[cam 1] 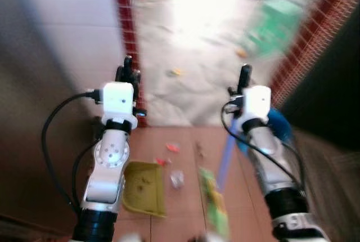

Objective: Sweep floor

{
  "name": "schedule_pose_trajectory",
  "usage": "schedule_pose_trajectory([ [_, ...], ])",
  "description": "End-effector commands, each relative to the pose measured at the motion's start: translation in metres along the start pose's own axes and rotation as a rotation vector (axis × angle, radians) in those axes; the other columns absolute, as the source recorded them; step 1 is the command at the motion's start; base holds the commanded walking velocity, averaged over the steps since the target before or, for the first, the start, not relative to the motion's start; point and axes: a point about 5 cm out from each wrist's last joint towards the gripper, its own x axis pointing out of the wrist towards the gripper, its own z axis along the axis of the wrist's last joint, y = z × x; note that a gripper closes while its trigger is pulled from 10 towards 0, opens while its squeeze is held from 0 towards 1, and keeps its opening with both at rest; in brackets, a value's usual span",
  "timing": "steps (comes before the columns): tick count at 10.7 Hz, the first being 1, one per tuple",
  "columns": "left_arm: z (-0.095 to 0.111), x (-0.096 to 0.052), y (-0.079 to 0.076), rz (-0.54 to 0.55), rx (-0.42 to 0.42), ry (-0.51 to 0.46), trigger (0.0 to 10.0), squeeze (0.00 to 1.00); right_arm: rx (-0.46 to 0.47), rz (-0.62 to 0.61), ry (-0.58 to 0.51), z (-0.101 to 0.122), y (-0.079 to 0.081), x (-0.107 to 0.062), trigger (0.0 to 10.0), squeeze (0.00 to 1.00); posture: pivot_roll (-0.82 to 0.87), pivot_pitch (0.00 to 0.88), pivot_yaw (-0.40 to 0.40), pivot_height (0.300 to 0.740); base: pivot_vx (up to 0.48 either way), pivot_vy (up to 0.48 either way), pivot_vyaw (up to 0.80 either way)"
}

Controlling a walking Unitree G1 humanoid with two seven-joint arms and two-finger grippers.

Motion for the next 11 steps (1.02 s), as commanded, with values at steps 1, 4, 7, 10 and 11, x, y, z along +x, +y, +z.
schedule_pose_trajectory([
  [1, 0.013, 0.003, 0.006, 0.019, -0.013, -0.07, 10.0, 0.0, -0.007, 0.021, -0.06, 0.013, 0.008, 0.006, 10.0, 0.0, 0.04, 0.021, -0.068, 0.74, 0.45, 0.0, 0.0],
  [4, 0.015, 0.001, 0.007, 0.03, -0.002, -0.077, 10.0, 0.0, -0.005, 0.018, -0.061, 0.013, 0.008, 0.005, 10.0, 0.0, 0.04, 0.025, -0.065, 0.74, 0.0, 0.0, 0.0],
  [7, 0.011, 0.001, 0.007, 0.009, 0.035, -0.077, 10.0, 0.0, -0.008, 0.014, -0.055, 0.011, 0.007, 0.005, 10.0, 0.0, 0.04, 0.027, -0.068, 0.74, 0.0, 0.0, 0.0],
  [10, -0.006, -0.002, 0.008, 0.003, 0.067, -0.034, 10.0, 0.0, 0.001, 0.019, -0.055, 0.012, 0.008, 0.005, 10.0, 0.0, 0.03, 0.03, -0.07, 0.74, 0.0, 0.0, 0.0],
  [11, -0.008, 0.0, 0.01, 0.001, 0.082, -0.035, 10.0, 0.0, 0.002, 0.021, -0.055, 0.012, 0.008, 0.005, 10.0, 0.0, 0.02, 0.033, -0.069, 0.74, 0.0, 0.0, 0.0],
])
